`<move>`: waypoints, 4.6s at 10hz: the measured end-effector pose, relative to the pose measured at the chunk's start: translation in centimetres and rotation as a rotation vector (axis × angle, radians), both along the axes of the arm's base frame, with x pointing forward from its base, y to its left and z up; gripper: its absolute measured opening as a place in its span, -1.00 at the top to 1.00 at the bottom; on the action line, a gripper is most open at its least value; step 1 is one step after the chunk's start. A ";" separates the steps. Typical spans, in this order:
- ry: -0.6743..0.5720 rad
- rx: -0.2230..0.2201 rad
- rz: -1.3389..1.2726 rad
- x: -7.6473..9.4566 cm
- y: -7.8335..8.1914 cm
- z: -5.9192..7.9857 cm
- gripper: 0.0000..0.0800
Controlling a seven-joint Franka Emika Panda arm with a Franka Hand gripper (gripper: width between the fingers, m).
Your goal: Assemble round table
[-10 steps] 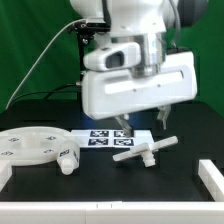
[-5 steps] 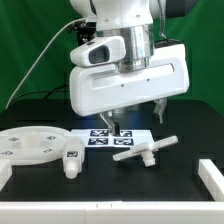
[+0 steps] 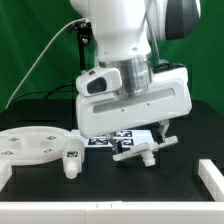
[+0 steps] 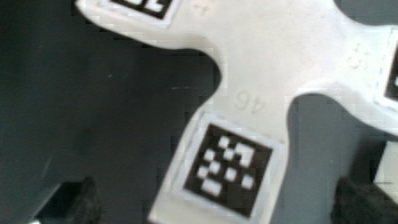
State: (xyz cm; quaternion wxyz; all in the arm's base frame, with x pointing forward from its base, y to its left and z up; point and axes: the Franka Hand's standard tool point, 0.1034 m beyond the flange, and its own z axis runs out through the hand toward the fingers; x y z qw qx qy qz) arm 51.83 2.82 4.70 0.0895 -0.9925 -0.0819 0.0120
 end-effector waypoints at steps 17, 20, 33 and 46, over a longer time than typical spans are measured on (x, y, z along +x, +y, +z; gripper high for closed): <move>0.140 -0.011 -0.095 -4.7 4.5 -0.8 0.29; 0.326 -0.004 -0.181 -6.0 5.8 -1.0 0.29; 0.359 -0.032 -0.236 -8.3 8.0 -3.7 0.04; 0.384 -0.006 -0.233 -5.4 3.7 3.8 -0.62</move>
Offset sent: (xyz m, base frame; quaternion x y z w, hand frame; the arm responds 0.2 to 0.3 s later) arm 0.0000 0.0000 0.0000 0.0000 0.0000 0.0000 1.0000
